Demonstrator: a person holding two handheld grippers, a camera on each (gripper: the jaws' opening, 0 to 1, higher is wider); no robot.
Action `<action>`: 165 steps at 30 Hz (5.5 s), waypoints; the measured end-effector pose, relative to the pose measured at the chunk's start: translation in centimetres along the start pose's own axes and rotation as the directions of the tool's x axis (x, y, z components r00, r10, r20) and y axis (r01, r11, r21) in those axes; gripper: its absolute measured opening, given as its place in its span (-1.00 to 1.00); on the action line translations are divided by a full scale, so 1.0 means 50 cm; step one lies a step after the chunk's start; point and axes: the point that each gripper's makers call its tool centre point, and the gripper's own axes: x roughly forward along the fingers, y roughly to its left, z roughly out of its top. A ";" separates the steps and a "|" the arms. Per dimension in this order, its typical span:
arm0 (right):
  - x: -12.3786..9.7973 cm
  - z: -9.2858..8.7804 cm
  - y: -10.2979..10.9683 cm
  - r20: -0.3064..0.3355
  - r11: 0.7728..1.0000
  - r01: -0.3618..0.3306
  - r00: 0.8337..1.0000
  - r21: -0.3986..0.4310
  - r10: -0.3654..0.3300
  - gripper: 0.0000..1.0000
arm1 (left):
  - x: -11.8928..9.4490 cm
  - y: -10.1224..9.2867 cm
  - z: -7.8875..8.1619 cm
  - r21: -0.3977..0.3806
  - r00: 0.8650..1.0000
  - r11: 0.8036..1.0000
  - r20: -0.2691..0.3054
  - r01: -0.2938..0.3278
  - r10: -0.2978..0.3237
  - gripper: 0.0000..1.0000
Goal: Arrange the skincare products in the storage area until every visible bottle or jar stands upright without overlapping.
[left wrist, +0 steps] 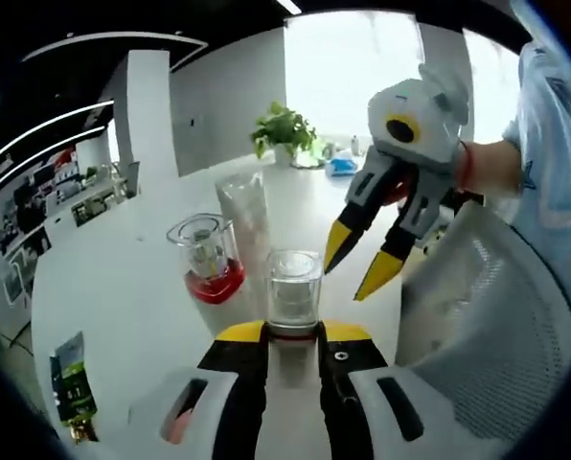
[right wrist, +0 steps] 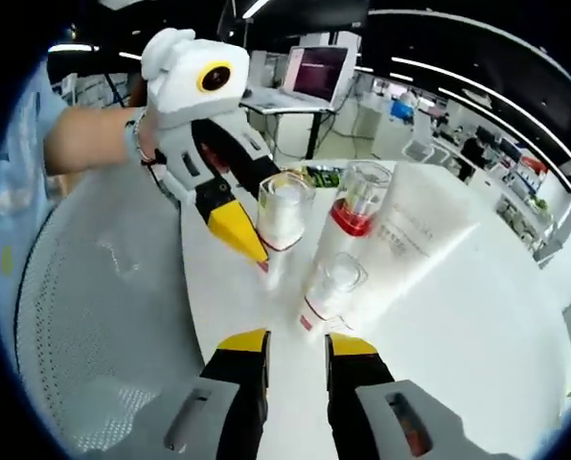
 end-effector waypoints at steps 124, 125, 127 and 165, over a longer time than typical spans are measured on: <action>0.095 -0.027 0.002 -0.054 0.980 0.052 0.998 0.191 -0.042 -0.87 | 0.063 -0.014 -0.132 -0.136 0.979 0.991 -0.204 -0.021 -0.007 -0.45; 0.095 -0.028 0.002 -0.055 0.980 0.051 0.998 0.194 -0.041 -0.87 | 0.062 -0.012 -0.132 -0.136 0.979 0.990 -0.205 -0.025 -0.004 -0.45; 0.094 -0.032 0.002 -0.062 0.979 0.050 0.997 0.196 -0.039 -0.86 | 0.058 -0.004 -0.135 -0.144 0.977 0.989 -0.214 -0.040 0.009 -0.44; 0.104 -0.040 0.040 -0.095 0.995 -0.017 0.995 0.103 0.027 -0.84 | -0.313 0.278 -0.324 -0.274 0.769 0.757 -0.471 -0.594 0.433 -0.08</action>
